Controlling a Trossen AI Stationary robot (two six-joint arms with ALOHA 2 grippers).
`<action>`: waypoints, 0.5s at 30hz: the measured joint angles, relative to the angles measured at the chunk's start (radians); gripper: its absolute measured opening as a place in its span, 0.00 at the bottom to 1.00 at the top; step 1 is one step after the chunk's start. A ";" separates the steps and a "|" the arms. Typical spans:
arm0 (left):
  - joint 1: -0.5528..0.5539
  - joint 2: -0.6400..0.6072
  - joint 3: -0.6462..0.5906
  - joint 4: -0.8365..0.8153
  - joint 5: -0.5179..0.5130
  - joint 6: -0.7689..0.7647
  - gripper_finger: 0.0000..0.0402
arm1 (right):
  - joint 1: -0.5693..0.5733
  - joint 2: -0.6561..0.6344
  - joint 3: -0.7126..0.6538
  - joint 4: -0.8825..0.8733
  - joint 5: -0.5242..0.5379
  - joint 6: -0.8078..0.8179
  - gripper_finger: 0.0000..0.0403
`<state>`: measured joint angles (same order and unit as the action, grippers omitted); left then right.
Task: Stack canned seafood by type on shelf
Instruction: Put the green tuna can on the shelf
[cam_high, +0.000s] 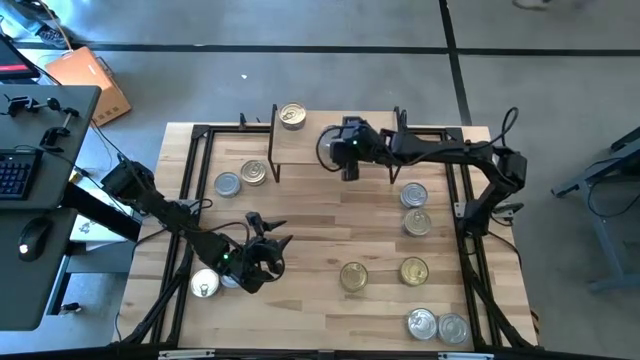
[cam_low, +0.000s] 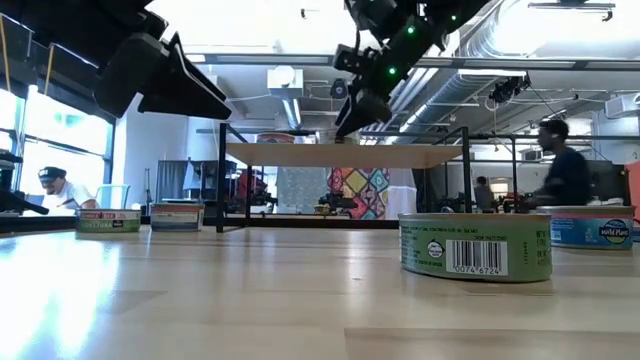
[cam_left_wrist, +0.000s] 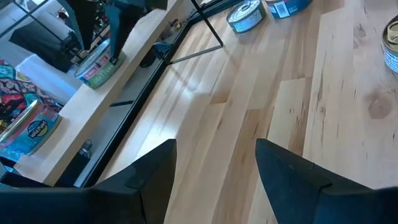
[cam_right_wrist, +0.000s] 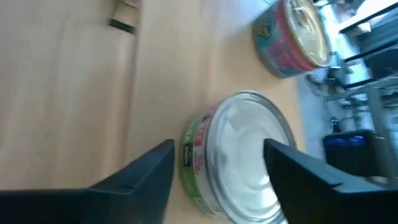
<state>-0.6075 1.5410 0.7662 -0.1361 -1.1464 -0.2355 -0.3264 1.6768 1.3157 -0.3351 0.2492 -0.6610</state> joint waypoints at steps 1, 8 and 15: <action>0.000 0.000 0.000 0.000 0.002 -0.002 0.53 | -0.001 -0.002 0.013 -0.013 -0.008 0.006 0.65; -0.002 0.000 0.000 -0.001 0.006 0.000 0.53 | -0.023 -0.004 0.103 -0.095 -0.148 0.101 0.64; -0.002 0.000 0.000 0.000 0.007 0.000 0.53 | -0.105 0.017 0.129 -0.096 -0.261 0.304 0.30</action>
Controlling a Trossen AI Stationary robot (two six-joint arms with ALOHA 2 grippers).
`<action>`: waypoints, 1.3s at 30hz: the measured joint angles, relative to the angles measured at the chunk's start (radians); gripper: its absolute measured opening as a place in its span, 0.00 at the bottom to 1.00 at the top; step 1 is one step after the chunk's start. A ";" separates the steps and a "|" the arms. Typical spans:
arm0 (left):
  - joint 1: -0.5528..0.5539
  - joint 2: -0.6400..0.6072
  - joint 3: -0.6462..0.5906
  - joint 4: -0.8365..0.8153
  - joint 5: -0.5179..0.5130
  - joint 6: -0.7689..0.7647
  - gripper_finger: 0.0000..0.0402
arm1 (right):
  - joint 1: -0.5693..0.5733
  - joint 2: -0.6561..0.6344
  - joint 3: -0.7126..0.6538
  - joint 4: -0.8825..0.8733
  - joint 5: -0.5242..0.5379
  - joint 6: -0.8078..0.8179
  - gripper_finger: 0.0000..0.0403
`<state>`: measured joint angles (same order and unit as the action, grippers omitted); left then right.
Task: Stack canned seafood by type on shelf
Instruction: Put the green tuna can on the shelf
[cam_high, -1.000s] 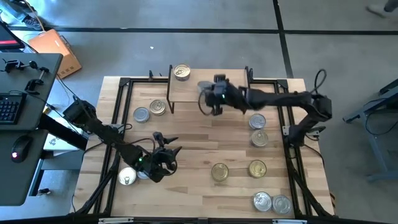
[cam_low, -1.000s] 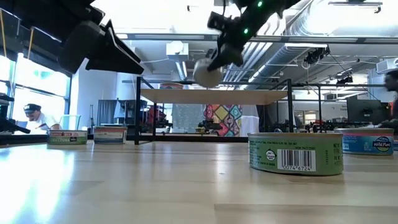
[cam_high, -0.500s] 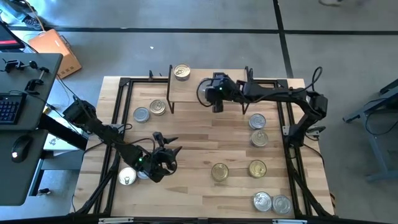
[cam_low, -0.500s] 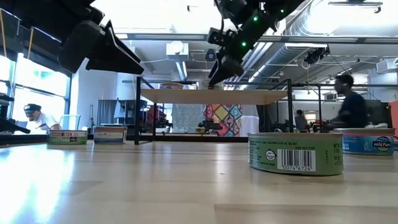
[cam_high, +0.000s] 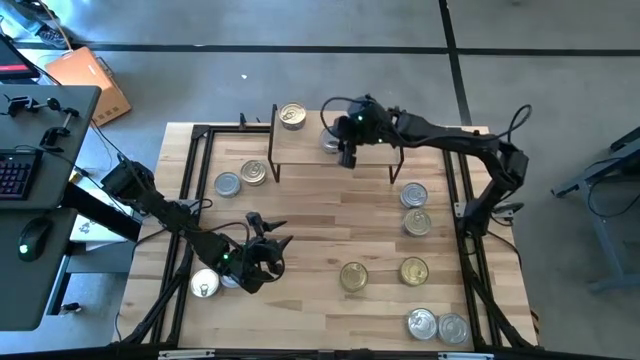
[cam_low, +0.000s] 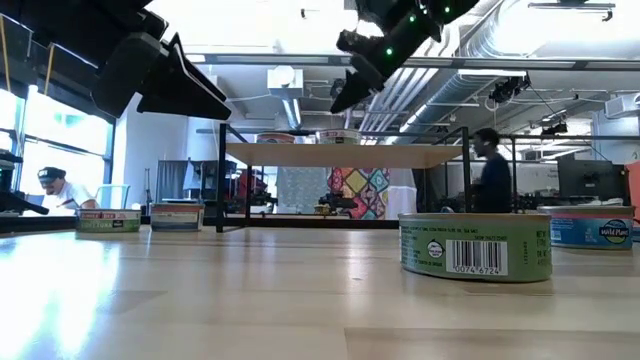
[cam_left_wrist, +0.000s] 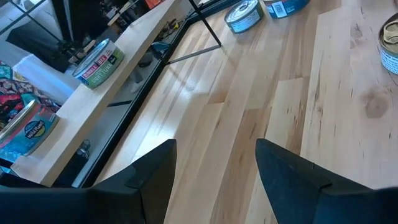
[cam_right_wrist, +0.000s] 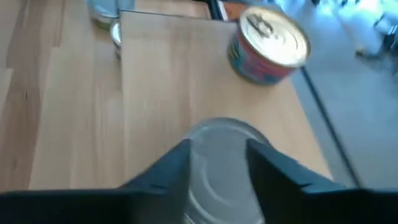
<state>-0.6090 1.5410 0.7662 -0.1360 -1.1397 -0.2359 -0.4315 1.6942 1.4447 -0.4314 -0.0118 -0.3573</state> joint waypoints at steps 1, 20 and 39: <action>0.000 0.000 0.000 0.000 0.000 0.000 0.53 | -0.010 0.010 0.000 -0.005 -0.013 0.014 0.24; 0.000 0.000 0.000 0.003 0.000 0.001 0.53 | -0.105 0.097 -0.001 0.124 -0.023 -0.011 0.01; 0.000 0.000 0.000 0.007 0.000 0.000 0.53 | -0.142 0.095 -0.001 0.106 -0.237 0.009 0.01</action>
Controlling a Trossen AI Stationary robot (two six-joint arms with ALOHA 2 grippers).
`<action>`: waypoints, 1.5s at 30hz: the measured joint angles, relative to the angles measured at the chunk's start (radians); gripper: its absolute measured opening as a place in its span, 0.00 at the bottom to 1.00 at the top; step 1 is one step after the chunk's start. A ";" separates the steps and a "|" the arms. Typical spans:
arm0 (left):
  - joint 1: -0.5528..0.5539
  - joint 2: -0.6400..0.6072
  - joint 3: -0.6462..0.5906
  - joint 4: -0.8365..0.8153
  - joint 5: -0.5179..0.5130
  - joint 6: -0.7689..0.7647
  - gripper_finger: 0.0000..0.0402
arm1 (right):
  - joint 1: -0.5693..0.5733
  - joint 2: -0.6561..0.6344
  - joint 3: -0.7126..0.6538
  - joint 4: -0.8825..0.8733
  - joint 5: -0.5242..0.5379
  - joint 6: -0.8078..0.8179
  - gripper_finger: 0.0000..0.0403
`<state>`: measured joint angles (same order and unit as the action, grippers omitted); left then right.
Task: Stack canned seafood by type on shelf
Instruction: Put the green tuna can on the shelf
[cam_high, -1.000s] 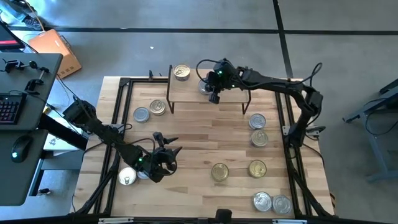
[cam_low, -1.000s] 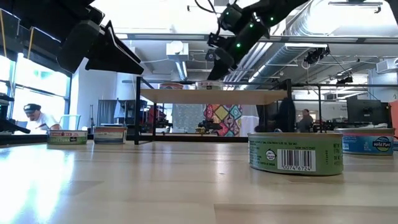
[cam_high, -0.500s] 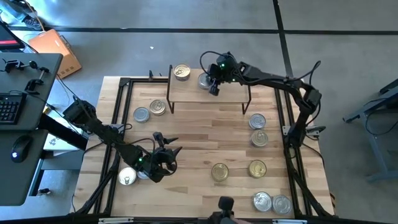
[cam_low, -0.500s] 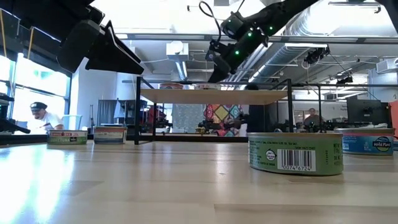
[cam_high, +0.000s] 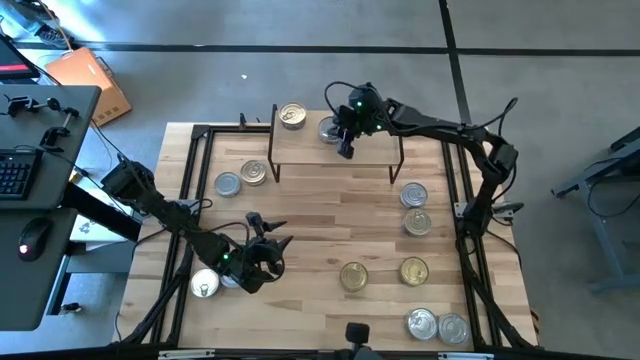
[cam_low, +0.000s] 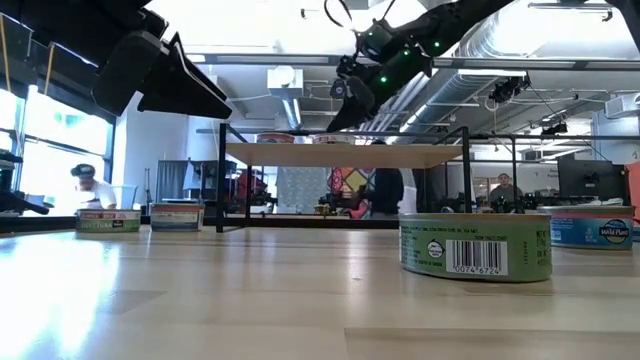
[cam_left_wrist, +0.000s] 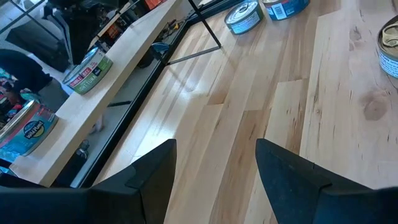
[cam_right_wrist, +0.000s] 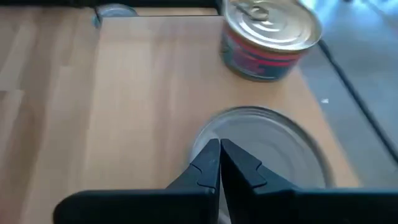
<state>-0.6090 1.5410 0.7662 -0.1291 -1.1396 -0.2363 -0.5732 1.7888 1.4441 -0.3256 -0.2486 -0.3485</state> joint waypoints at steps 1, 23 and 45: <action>0.000 0.000 0.000 0.001 0.000 0.000 0.53 | -0.002 0.001 -0.001 -0.010 0.004 0.007 0.01; 0.000 0.000 0.000 0.004 0.003 0.002 0.53 | -0.031 -0.011 -0.009 -0.010 -0.025 -0.026 0.01; 0.000 0.000 0.000 0.007 0.003 0.001 0.53 | -0.032 -0.002 0.000 0.029 0.091 -0.053 0.01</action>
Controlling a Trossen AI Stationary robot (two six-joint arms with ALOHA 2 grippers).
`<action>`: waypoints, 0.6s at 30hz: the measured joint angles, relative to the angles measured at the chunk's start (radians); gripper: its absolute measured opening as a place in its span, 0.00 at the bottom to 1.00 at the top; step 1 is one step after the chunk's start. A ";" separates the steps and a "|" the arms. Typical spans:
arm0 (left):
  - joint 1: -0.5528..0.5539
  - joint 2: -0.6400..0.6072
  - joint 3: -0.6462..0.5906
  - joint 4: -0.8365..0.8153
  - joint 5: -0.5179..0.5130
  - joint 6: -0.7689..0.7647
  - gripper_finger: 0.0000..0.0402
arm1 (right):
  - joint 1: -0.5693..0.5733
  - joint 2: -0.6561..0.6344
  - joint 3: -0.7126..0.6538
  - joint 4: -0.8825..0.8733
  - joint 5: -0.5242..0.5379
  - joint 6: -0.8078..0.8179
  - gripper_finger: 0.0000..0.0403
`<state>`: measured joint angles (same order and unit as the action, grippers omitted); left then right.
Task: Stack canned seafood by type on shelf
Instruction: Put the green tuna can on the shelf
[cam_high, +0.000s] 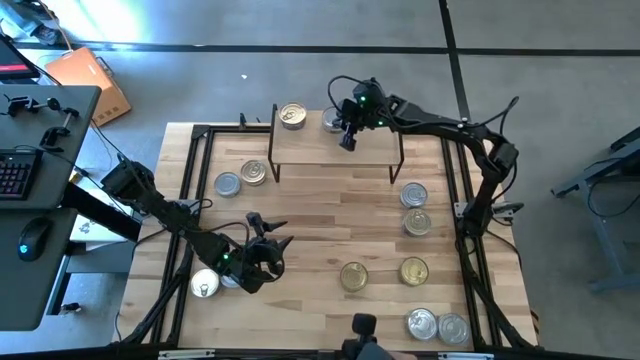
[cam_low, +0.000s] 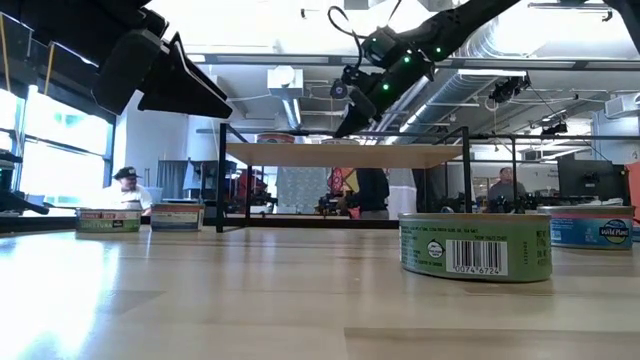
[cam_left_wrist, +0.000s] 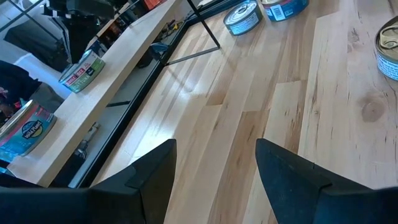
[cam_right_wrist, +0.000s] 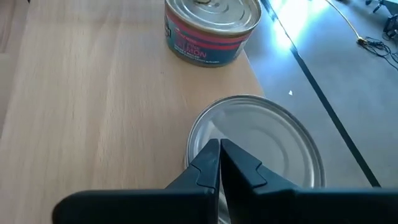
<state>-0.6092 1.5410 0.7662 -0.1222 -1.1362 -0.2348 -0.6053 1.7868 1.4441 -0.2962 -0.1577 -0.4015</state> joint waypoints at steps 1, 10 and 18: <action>0.000 0.000 0.000 0.000 0.000 0.000 0.53 | 0.003 -0.006 0.007 -0.003 0.000 0.000 0.01; 0.000 0.000 0.000 -0.001 0.000 -0.026 0.53 | 0.003 -0.060 0.032 -0.044 -0.004 0.070 0.01; -0.001 0.000 0.000 -0.001 0.010 -0.026 0.53 | 0.004 -0.017 0.032 -0.125 0.046 0.083 0.01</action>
<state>-0.6098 1.5410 0.7662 -0.1234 -1.1263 -0.2604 -0.6009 1.7699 1.4761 -0.4207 -0.1117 -0.3184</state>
